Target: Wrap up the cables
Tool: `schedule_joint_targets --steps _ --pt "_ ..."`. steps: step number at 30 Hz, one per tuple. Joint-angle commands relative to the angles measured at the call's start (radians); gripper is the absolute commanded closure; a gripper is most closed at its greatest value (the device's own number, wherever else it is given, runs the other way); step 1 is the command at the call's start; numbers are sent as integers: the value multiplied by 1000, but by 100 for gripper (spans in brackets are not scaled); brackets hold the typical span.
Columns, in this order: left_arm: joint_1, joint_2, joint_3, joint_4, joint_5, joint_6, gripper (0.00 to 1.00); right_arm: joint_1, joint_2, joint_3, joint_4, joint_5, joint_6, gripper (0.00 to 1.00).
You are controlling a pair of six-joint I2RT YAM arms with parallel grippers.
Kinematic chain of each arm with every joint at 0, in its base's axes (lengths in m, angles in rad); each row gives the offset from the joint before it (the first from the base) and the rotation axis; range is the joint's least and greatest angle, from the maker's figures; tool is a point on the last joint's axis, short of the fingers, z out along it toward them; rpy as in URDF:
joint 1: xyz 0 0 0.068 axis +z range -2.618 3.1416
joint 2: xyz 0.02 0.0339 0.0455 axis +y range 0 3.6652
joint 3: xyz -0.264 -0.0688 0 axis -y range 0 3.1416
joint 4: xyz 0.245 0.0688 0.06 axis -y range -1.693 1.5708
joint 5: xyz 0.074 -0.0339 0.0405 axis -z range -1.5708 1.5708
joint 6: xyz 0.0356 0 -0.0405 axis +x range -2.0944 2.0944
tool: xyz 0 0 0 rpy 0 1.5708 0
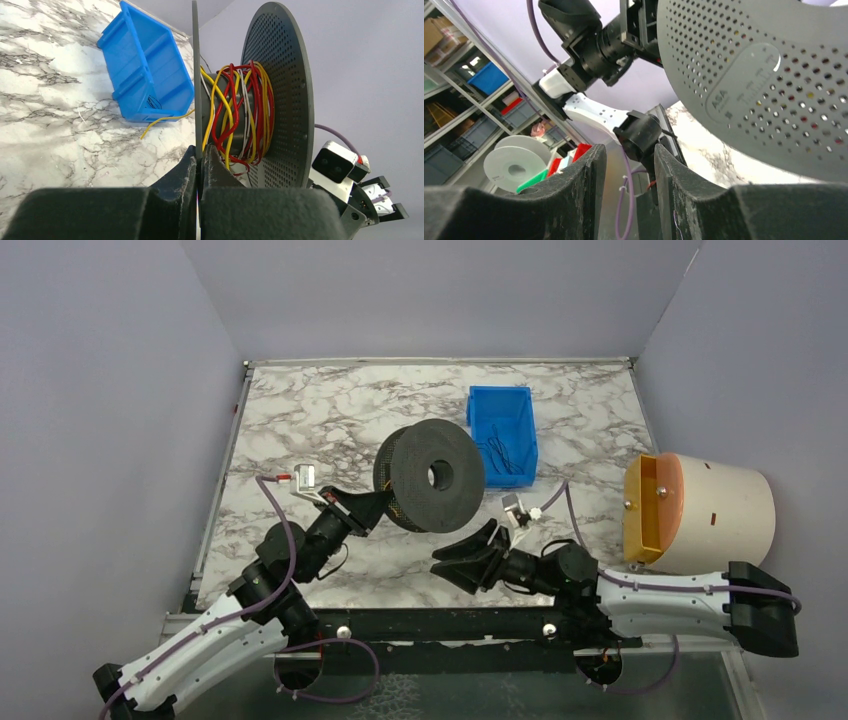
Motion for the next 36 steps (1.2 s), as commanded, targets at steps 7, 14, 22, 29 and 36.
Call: schedule_joint_targets --steps 7,14,22,29,36 --pt "-4 -5 124 23 -58 92 100 -7 -375 -2 -541 151 -70 54" --pt "-4 11 199 -55 -141 218 100 -6 -506 96 -864 365 -168 51" --pt "-3 81 309 -142 -248 422 100 -8 -366 271 -1128 646 -308 42" --pt "-3 114 390 -185 -321 656 100 -8 -193 391 -1262 736 -351 39" --pt "-4 171 486 -252 -405 837 100 -28 -142 409 -1301 734 -334 36"
